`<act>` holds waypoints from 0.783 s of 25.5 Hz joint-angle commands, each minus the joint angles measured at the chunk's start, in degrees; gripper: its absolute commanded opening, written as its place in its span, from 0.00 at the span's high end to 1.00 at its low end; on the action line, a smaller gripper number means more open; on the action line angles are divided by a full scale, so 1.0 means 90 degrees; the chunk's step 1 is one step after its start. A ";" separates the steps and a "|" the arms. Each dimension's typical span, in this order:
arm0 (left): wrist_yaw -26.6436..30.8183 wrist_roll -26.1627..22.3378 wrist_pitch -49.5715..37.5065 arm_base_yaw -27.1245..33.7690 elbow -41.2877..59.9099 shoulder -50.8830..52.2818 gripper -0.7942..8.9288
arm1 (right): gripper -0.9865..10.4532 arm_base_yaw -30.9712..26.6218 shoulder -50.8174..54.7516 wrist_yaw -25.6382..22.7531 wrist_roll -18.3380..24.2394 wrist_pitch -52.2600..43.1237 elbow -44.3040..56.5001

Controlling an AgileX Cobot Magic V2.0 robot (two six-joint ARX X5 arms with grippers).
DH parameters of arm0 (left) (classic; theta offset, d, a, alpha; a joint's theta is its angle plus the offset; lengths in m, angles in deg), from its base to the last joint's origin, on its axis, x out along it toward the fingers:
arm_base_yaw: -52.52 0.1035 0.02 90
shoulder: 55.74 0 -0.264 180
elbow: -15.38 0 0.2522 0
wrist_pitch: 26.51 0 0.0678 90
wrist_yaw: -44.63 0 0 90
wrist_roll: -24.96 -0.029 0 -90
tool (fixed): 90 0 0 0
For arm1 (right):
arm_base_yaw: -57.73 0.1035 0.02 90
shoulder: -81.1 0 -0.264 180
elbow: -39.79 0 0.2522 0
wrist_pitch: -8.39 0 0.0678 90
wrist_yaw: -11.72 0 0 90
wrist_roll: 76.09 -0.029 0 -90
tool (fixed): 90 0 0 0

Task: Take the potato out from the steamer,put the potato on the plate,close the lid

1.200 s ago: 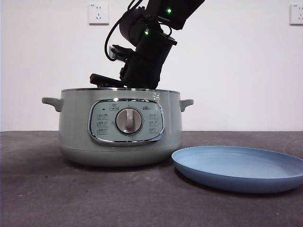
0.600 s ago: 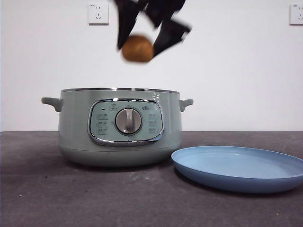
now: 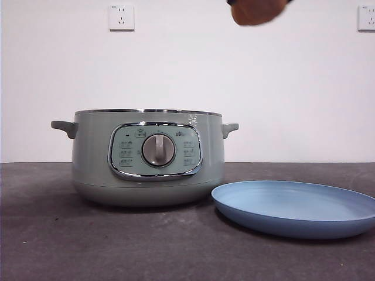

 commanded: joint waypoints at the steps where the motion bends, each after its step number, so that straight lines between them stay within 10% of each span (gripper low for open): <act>1: -0.0143 0.0010 -0.0432 0.0002 -0.0058 -0.0007 0.93 | 0.93 -0.0078 0.0274 -0.0015 -0.0015 -0.0369 0.0882; 20: -0.0277 -0.0109 -0.0583 0.0000 -0.0058 -0.0381 0.93 | 0.92 -0.0658 0.0148 0.0498 -0.0466 -0.4262 0.4901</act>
